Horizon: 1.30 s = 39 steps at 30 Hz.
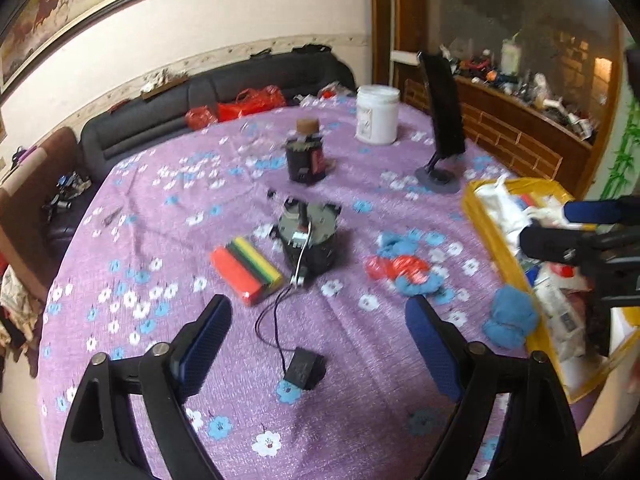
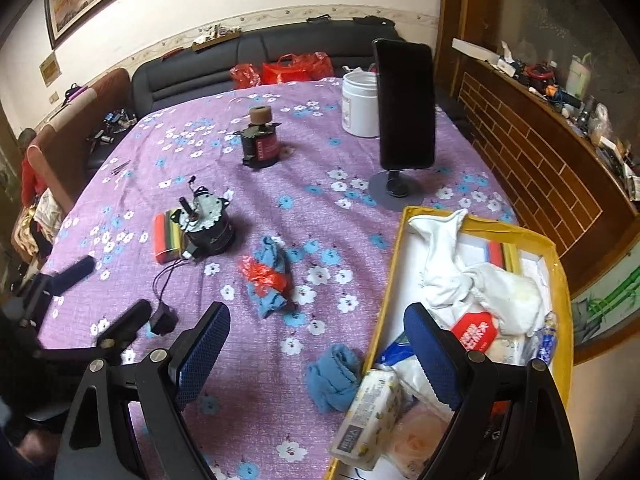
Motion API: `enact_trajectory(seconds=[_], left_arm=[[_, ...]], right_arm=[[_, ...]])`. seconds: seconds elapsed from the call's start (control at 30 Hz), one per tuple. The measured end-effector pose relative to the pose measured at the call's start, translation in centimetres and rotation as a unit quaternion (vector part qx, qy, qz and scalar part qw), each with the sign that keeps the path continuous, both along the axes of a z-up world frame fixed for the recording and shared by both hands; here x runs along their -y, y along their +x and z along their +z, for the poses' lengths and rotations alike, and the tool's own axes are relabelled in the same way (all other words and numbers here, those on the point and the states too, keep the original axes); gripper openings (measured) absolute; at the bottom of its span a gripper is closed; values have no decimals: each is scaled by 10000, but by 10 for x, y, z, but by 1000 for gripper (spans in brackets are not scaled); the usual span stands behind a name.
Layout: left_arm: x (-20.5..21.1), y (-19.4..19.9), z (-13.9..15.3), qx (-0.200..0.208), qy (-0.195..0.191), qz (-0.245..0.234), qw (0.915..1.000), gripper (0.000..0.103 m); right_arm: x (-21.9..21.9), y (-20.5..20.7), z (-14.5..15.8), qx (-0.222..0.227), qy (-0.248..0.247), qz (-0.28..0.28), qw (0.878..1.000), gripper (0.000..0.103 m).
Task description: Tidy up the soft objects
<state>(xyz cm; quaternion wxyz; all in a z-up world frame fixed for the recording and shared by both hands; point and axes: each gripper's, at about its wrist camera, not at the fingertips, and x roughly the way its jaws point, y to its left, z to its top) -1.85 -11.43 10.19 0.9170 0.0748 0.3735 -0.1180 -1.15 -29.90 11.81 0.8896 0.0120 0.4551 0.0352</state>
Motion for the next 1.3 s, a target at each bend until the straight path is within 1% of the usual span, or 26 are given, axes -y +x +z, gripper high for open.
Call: enact_trajectory(seconds=[0.03, 0.1, 0.27, 0.37, 0.5, 0.53, 0.63, 0.77, 0.83, 0.93, 1.0, 1.13, 1.3], left_arm=[[-2, 1, 4, -67, -54, -26, 10000, 103], [-3, 4, 9, -217, -85, -124, 9997, 103], [3, 5, 29, -138, 121, -64, 9998, 103], [8, 2, 42, -21, 62, -219, 9997, 103], [24, -2, 58, 203, 336, -339, 9987, 103], [27, -3, 62, 259, 345, -360, 9984, 103], [37, -5, 73, 272, 265, -546, 9978, 103], [54, -9, 82, 271, 359, -824, 9956, 103], [66, -15, 85, 455, 576, -913, 9931, 103], [80, -24, 86, 644, 760, -959, 9904, 103], [91, -26, 83, 612, 862, -1005, 9893, 103], [108, -26, 74, 395, 1004, -1079, 9883, 103], [123, -26, 67, 248, 1013, -1244, 9867, 103]], right_arm=[[2, -1, 1, 9, -16, -35, 10000, 91], [7, -2, 2, 23, -79, -131, 9999, 91], [20, -8, 4, 57, -165, -362, 9992, 91], [28, -12, 6, 79, -178, -476, 9987, 91], [39, -17, 9, 127, -199, -616, 9978, 91], [41, -19, 10, 146, -211, -653, 9975, 91], [52, -23, 11, 157, -212, -803, 9964, 91], [63, -28, 9, 104, -226, -971, 9950, 91], [70, -31, 8, 72, -241, -1081, 9938, 91], [81, -35, 4, -1, -214, -1270, 9917, 91], [88, -37, 3, -21, -186, -1388, 9901, 91], [99, -44, 2, -11, -177, -1526, 9881, 91], [112, -50, 3, -2, -138, -1666, 9859, 91]])
